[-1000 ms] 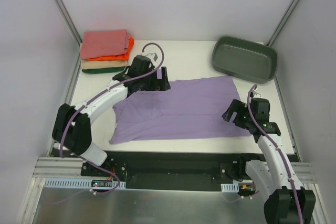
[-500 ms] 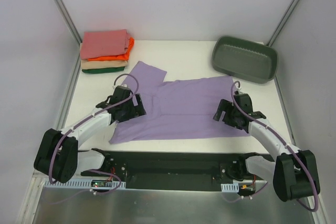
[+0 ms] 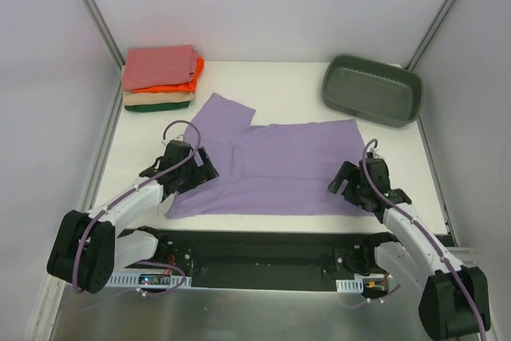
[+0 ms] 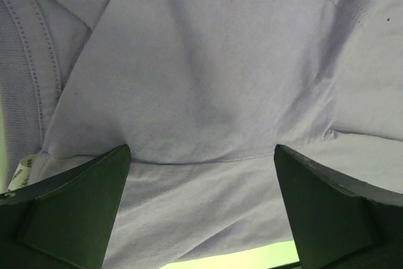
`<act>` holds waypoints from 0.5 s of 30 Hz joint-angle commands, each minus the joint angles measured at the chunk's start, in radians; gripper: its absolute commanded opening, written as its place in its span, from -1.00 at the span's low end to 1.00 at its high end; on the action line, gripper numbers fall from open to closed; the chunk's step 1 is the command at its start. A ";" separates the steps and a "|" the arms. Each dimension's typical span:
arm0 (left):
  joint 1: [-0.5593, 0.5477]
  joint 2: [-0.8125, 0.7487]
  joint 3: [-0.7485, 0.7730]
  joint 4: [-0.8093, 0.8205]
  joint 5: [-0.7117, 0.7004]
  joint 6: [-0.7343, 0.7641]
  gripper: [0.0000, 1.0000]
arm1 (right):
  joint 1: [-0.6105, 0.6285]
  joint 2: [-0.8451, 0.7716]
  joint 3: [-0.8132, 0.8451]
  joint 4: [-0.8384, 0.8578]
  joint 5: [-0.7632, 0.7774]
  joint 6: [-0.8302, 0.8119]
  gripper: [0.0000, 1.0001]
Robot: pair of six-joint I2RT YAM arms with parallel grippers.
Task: Fold and stack the t-shirts
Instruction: Fold the flattened tshirt in 1/3 of the way
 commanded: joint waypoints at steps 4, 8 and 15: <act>0.022 -0.036 -0.075 -0.110 -0.020 -0.032 0.98 | 0.005 -0.164 -0.029 -0.315 -0.090 0.104 0.92; 0.024 -0.054 -0.081 -0.127 -0.017 -0.038 0.98 | 0.005 -0.195 -0.020 -0.416 -0.054 0.112 0.92; 0.024 -0.085 -0.116 -0.173 -0.029 -0.048 0.98 | 0.004 -0.198 -0.023 -0.394 -0.072 0.083 0.92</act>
